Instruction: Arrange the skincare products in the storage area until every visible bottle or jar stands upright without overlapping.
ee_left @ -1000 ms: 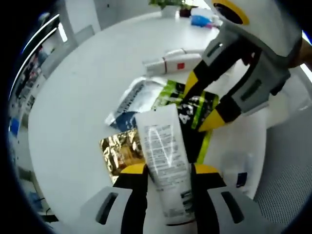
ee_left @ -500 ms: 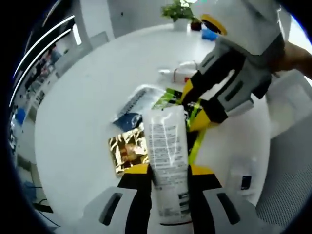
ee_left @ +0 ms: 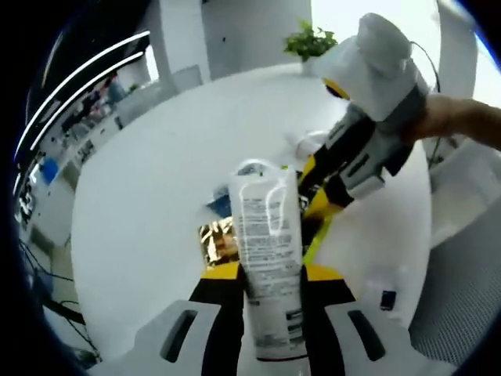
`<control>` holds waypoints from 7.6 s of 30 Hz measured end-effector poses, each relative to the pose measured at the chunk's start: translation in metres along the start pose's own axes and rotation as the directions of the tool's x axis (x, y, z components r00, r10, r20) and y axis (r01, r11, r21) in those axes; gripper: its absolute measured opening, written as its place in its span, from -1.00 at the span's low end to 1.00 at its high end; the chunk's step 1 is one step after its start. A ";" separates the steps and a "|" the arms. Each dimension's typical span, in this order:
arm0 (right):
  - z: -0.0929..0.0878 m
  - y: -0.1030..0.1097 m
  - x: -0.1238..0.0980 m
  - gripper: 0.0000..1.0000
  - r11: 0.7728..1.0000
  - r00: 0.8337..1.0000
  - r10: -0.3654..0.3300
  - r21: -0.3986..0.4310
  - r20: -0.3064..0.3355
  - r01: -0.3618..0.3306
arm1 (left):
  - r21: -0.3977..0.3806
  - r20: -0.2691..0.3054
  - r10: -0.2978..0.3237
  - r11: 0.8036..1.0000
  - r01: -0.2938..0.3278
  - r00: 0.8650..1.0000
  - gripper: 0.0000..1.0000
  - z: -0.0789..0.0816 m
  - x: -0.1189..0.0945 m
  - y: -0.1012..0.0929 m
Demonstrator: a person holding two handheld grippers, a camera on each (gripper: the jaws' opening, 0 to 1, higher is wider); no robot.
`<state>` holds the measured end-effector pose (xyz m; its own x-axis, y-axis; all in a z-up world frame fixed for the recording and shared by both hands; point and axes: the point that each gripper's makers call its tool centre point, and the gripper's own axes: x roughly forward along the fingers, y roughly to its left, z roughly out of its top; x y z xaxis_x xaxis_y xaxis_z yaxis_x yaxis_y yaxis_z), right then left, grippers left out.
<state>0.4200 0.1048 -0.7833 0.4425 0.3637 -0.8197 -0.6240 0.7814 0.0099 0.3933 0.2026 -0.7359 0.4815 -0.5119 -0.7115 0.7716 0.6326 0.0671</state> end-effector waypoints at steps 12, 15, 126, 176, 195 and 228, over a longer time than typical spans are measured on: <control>0.000 0.001 0.000 -0.48 1.000 0.999 -0.010 -0.009 0.041 0.011 | -0.052 0.065 0.038 0.998 -0.035 0.997 -0.54 0.007 -0.033 -0.005; 0.000 0.002 0.000 -0.48 0.999 0.999 -0.011 -0.031 0.039 0.012 | -0.061 0.073 0.043 0.997 -0.039 0.996 -0.54 0.007 -0.038 -0.006; 0.005 0.027 -0.197 -0.85 0.904 0.815 0.258 0.169 0.519 -0.394 | 0.008 0.254 -0.006 1.000 0.004 0.967 -0.49 0.095 -0.025 -0.139; -0.004 0.018 -0.192 -0.76 0.991 0.802 0.104 -0.129 0.588 -0.034 | 0.084 0.268 -0.108 0.993 0.088 0.957 -0.46 0.106 0.020 -0.149; -0.004 0.018 -0.192 -0.72 0.991 0.778 0.130 -0.067 0.615 -0.112 | 0.114 0.266 -0.122 0.989 0.094 0.956 -0.44 0.105 0.019 -0.150; -0.018 0.017 -0.198 -0.69 0.990 0.803 0.138 -0.061 0.580 -0.126 | 0.105 0.277 -0.103 0.992 0.076 0.955 -0.35 0.109 -0.012 -0.156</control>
<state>0.3099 0.0365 -0.6311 0.6428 0.6939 -0.3244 -0.7128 0.6969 0.0782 0.3124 0.0464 -0.6620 0.4957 -0.7148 -0.4933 0.8454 0.5272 0.0856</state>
